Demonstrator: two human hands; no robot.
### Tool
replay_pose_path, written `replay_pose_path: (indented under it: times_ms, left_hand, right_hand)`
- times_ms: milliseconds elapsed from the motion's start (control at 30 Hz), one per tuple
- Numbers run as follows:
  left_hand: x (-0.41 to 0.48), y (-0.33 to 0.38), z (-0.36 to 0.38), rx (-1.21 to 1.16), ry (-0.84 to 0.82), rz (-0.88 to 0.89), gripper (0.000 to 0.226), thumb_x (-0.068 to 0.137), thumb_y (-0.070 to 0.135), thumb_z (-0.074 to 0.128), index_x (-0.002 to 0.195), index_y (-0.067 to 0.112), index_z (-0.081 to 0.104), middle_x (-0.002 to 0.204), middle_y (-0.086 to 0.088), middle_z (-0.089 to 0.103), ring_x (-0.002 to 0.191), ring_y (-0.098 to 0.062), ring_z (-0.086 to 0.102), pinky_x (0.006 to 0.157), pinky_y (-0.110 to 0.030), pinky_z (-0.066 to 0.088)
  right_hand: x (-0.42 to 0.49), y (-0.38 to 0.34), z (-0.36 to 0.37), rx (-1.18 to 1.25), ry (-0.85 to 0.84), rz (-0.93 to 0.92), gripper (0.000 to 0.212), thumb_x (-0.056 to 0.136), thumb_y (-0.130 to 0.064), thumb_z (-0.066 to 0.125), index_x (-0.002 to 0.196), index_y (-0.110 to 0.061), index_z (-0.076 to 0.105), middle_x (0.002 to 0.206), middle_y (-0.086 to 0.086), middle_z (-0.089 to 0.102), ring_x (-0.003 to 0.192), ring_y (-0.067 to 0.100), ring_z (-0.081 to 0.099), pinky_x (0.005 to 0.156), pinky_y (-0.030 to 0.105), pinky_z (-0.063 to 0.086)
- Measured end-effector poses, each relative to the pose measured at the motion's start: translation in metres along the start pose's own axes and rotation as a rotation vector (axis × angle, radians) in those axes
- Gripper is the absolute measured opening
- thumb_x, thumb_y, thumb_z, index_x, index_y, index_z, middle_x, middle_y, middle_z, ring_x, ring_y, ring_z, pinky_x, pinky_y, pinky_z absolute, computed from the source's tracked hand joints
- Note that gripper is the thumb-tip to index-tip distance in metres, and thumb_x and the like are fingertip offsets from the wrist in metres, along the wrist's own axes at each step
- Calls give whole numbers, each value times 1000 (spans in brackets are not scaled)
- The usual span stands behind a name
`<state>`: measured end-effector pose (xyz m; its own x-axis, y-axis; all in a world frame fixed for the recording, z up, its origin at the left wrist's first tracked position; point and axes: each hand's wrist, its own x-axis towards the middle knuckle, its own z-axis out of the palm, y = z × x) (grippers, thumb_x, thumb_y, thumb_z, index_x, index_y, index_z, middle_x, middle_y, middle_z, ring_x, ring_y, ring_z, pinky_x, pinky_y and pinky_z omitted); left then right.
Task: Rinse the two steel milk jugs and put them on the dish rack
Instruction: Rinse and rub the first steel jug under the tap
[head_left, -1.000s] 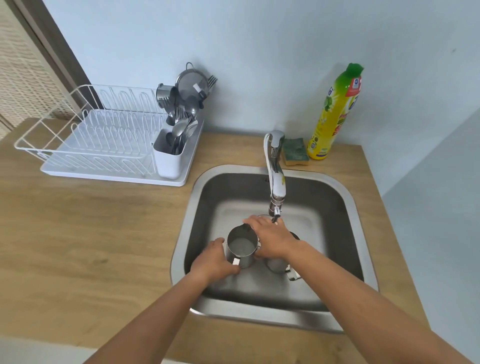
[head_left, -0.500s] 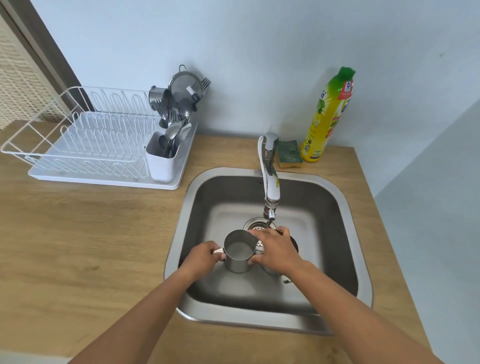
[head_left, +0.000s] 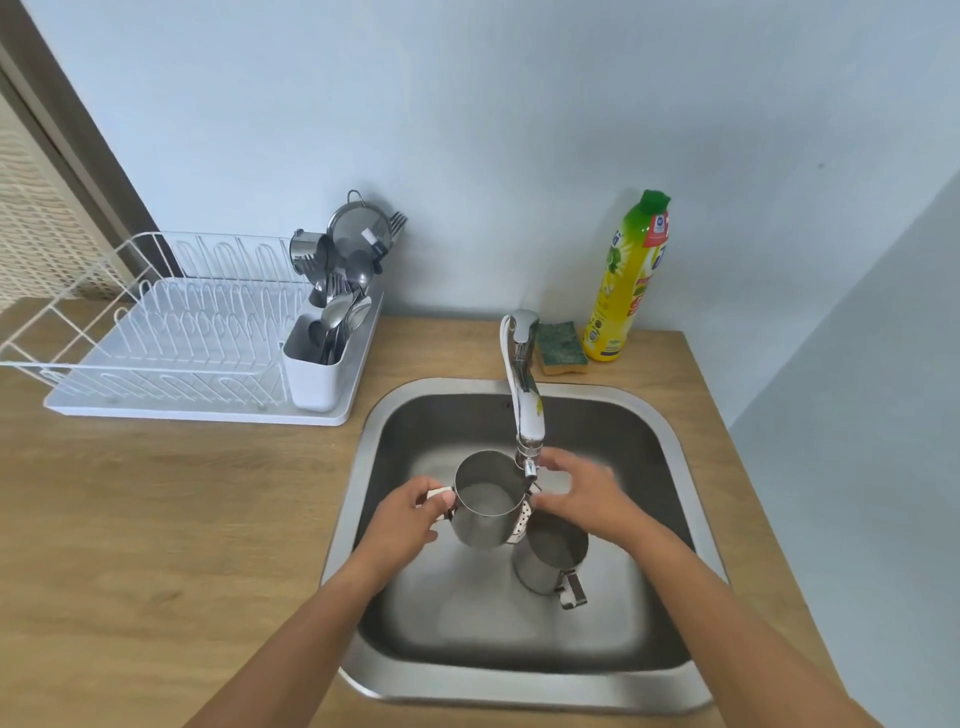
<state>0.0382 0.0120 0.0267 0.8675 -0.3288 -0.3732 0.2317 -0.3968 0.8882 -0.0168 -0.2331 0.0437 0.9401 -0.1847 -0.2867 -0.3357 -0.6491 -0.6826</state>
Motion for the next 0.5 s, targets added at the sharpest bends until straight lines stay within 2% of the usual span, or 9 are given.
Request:
replay_pose_path:
  times_ms: [67, 133, 200, 267, 400, 500]
  left_hand:
    - [0, 4, 1, -17, -5, 12, 13, 93, 29, 61, 88, 18, 64, 103, -14, 69, 92, -19, 64, 75, -28, 55]
    - [1, 6, 3, -23, -3, 18, 13, 94, 29, 61, 88, 18, 65, 103, -14, 69, 94, -20, 66, 75, -29, 55]
    - [1, 7, 4, -35, 2, 18, 12, 94, 29, 61, 90, 18, 65, 102, -13, 71, 97, -22, 68, 75, -29, 55]
    - [1, 8, 5, -41, 4, 16, 12, 94, 29, 61, 91, 19, 66, 101, -10, 72, 98, -22, 68, 76, -29, 56]
    - [1, 11, 6, -48, 9, 19, 10, 93, 28, 61, 90, 20, 66, 100, -9, 72, 90, -17, 67, 75, -30, 56]
    - [1, 10, 7, -42, 16, 30, 10, 93, 28, 61, 88, 21, 67, 99, -11, 71, 86, -14, 66, 74, -29, 56]
  right_hand:
    - [10, 1, -19, 72, 62, -21, 52, 86, -20, 67, 135, -32, 54, 128, -14, 63, 127, 10, 53, 115, 39, 35]
    - [21, -9, -39, 106, 167, -51, 45, 92, -13, 59, 136, -22, 56, 132, -3, 63, 125, 13, 56, 108, 30, 41]
    - [34, -25, -54, 77, 271, -103, 42, 96, -17, 57, 137, -17, 55, 134, 1, 62, 124, 15, 57, 104, 29, 43]
    - [51, -43, -62, -8, 316, -169, 44, 96, -24, 57, 139, -16, 52, 139, 1, 57, 128, 17, 53, 107, 33, 41]
    - [86, -72, -70, -264, 303, -233, 54, 97, -37, 52, 147, -19, 40, 152, 1, 43, 140, 19, 39, 114, 40, 34]
    - [107, -85, -71, -482, 222, -228, 59, 99, -41, 47, 151, -19, 31, 159, 1, 29, 146, 21, 29, 114, 45, 31]
